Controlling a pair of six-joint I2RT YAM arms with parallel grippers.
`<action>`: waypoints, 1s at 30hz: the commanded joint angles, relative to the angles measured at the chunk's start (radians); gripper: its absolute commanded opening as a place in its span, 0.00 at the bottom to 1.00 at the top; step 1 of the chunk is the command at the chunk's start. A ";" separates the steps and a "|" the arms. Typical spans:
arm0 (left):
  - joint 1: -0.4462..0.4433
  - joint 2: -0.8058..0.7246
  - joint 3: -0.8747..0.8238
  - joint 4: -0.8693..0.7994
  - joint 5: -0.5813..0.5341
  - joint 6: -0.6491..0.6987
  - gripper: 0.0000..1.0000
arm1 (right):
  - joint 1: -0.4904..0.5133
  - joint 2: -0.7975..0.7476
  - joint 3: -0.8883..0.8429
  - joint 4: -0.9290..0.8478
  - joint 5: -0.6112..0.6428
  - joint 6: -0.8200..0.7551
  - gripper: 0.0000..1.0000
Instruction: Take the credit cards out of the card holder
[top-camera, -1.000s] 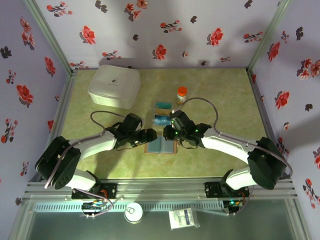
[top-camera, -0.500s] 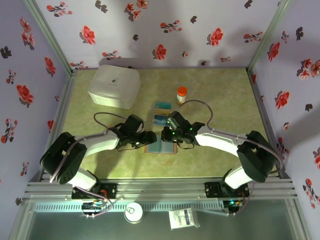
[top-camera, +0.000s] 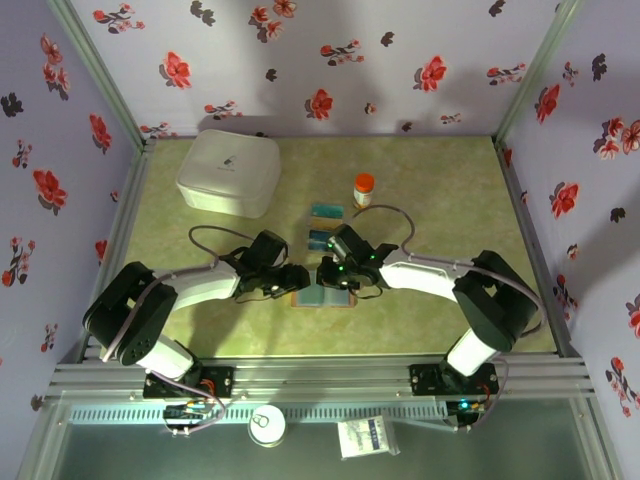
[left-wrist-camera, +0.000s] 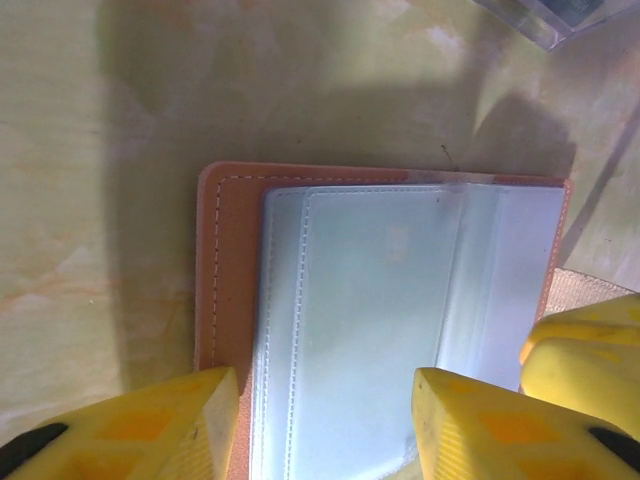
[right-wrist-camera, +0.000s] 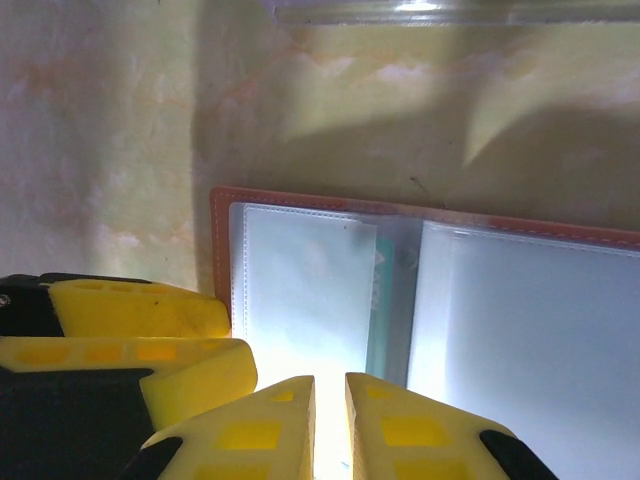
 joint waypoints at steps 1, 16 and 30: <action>0.004 0.007 -0.018 -0.031 -0.010 0.005 0.47 | 0.006 0.026 0.023 0.050 -0.045 0.033 0.16; 0.012 -0.003 -0.026 -0.046 -0.015 0.007 0.46 | 0.008 0.093 0.021 0.063 -0.077 0.046 0.16; 0.019 0.001 -0.026 -0.063 -0.017 0.015 0.46 | 0.005 0.072 0.036 -0.064 0.004 -0.006 0.17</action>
